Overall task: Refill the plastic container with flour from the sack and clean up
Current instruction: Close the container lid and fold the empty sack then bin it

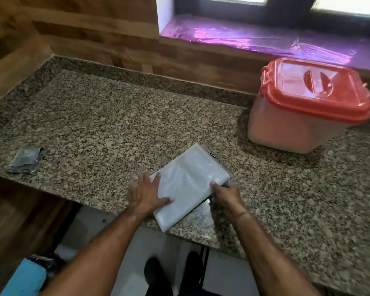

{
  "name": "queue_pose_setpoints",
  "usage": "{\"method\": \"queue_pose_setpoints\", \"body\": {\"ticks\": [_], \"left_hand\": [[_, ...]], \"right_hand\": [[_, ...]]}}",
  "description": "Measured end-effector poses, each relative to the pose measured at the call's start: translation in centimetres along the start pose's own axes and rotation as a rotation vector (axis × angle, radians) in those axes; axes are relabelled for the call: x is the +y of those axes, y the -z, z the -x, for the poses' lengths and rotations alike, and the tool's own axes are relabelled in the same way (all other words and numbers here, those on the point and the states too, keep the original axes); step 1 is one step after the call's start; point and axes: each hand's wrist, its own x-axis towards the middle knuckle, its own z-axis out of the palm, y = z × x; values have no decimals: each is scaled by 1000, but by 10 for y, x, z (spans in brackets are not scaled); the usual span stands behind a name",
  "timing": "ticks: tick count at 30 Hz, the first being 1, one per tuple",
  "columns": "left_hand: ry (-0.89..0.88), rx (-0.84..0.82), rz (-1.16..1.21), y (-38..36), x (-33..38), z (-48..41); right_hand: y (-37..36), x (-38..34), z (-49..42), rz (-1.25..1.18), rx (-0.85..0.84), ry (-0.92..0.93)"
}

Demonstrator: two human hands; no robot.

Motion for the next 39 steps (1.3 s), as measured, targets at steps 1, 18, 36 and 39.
{"method": "queue_pose_setpoints", "body": {"ticks": [1, 18, 36, 39], "left_hand": [[15, 9, -18, -3, 5, 3], [204, -353, 1335, 43, -11, -1], [427, 182, 1592, 53, -150, 113], [493, 287, 1653, 33, -202, 151]], "right_hand": [[-7, 6, 1, -13, -39, -22], [8, -87, 38, -49, -540, 92], [-146, -84, 141, 59, -525, 361], [-204, -64, 175, 90, -567, 395]]}}
